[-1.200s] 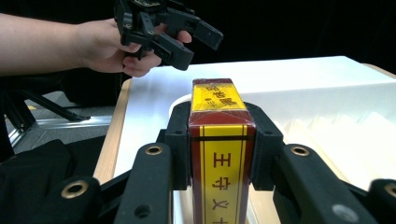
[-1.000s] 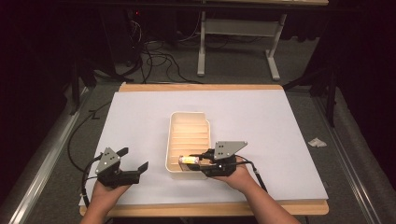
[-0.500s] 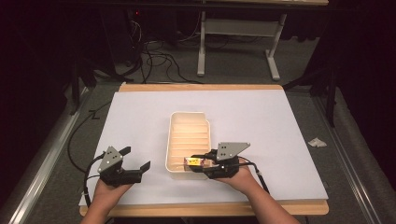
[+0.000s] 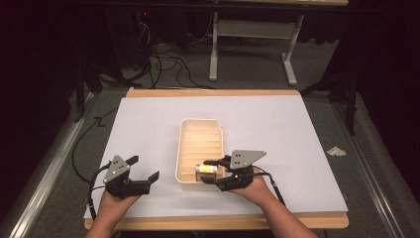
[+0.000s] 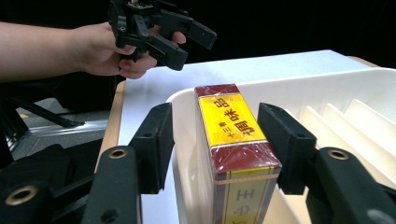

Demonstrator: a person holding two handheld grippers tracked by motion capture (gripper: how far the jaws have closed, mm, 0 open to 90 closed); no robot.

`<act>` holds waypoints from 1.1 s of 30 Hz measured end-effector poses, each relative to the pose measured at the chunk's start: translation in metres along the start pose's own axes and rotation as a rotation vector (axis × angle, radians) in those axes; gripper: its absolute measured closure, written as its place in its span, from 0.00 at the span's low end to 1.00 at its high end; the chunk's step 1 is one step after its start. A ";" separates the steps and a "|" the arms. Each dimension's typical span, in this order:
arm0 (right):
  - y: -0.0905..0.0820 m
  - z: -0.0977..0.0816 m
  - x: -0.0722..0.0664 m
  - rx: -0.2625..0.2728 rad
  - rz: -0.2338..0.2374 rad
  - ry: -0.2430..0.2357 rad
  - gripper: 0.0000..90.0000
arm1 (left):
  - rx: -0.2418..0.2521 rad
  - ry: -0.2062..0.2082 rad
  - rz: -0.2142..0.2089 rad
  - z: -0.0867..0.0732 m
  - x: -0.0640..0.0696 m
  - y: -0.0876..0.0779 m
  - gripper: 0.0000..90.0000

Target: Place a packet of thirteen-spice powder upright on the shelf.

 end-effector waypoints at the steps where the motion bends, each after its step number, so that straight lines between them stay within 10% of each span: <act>1: 0.000 0.000 0.000 0.000 -0.001 -0.001 0.52 | 0.000 0.000 0.000 0.000 0.000 0.000 0.07; 33: -0.015 0.023 0.015 0.041 -0.164 0.085 0.06 | -0.006 0.002 -0.003 -0.002 0.001 0.000 0.07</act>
Point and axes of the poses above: each handheld gripper's, and its own axes: y roughly forward along the jaws, z roughly out of its top, x roughly to its right, the point moved 9 cm from there along y, roughly forward along the jaws, and after that the axes turned 10 degrees about -x, right-handed, at the moved point
